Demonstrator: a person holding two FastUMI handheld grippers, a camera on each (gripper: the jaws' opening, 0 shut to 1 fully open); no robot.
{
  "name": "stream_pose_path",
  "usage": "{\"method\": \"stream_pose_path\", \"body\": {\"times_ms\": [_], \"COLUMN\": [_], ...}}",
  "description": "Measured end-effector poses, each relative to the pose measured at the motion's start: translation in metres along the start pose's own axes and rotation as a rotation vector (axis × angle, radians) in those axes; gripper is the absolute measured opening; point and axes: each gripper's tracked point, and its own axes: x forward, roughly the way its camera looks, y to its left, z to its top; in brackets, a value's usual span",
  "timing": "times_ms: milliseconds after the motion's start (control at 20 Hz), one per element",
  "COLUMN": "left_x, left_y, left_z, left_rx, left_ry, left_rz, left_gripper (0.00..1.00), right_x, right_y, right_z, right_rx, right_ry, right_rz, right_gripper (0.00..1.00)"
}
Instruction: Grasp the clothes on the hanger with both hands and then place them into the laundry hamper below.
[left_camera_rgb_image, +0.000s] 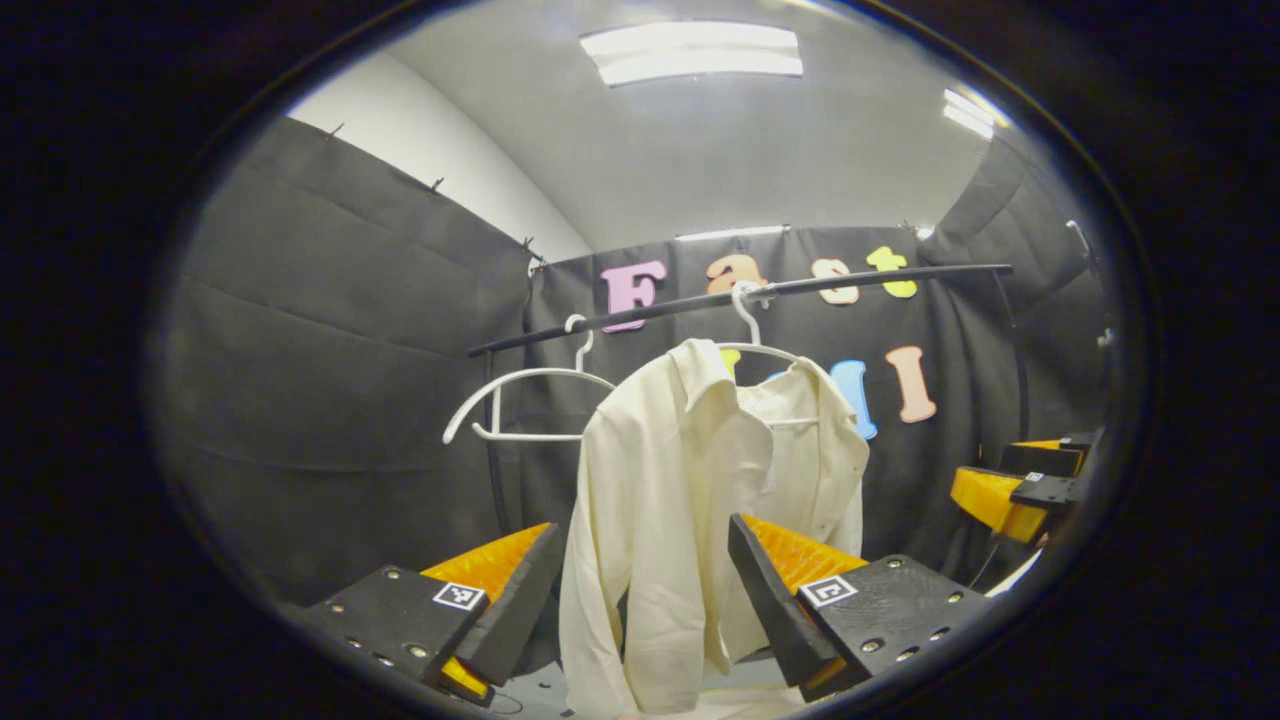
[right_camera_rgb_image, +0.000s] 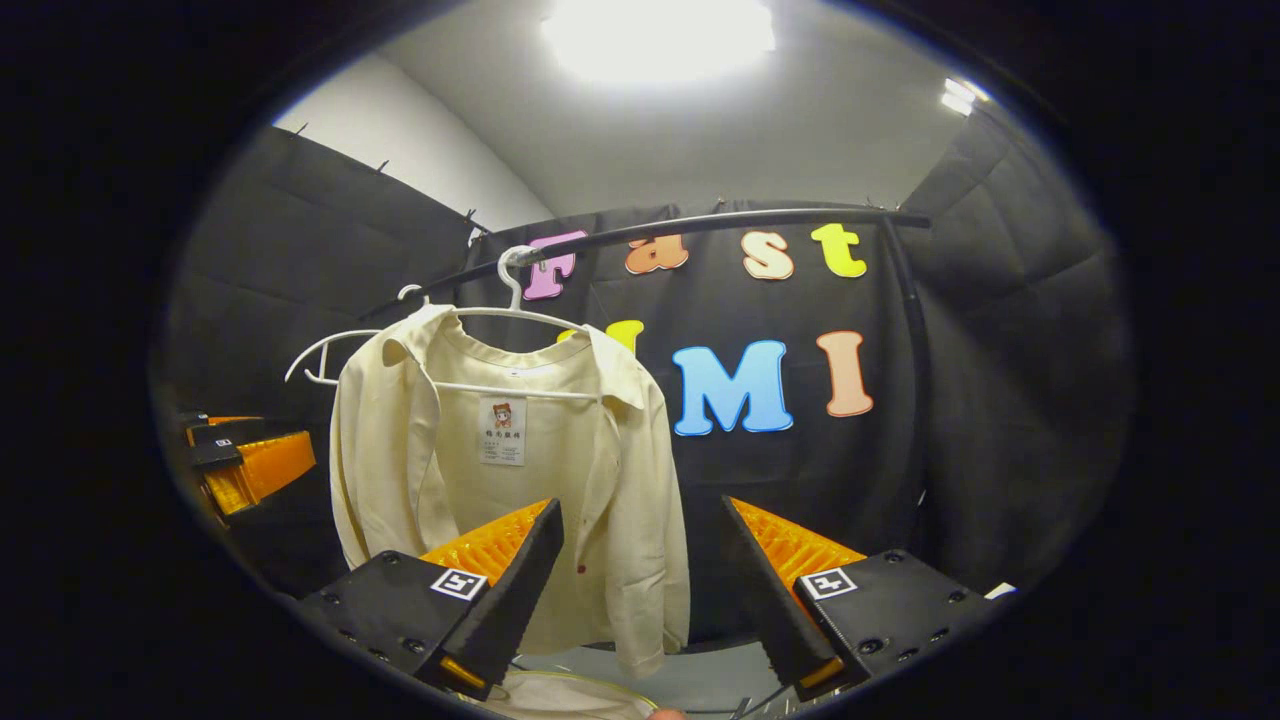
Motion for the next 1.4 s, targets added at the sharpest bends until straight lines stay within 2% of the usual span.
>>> {"method": "stream_pose_path", "body": {"times_ms": [400, 750, 1050, 1400], "left_x": [0.062, 0.11, 0.141, 0.163], "left_y": [-0.043, -0.062, -0.076, -0.057], "left_z": [0.002, -0.009, -0.015, -0.019], "left_rx": [0.037, 0.041, 0.064, 0.087], "left_ry": [-0.018, 0.009, 0.021, 0.031], "left_rz": [0.035, 0.064, 0.09, 0.196], "left_gripper": [0.98, 0.98, 0.98, 0.99], "right_x": [0.072, 0.135, 0.175, 0.212], "right_y": [0.01, 0.02, 0.02, 0.016], "right_z": [-0.001, 0.011, 0.009, 0.0], "right_rx": [0.027, 0.055, 0.071, 0.053], "right_ry": [-0.001, -0.03, -0.026, -0.002], "right_rz": [0.126, 0.182, 0.18, 0.116], "right_gripper": [0.98, 0.98, 0.98, 0.98]}}
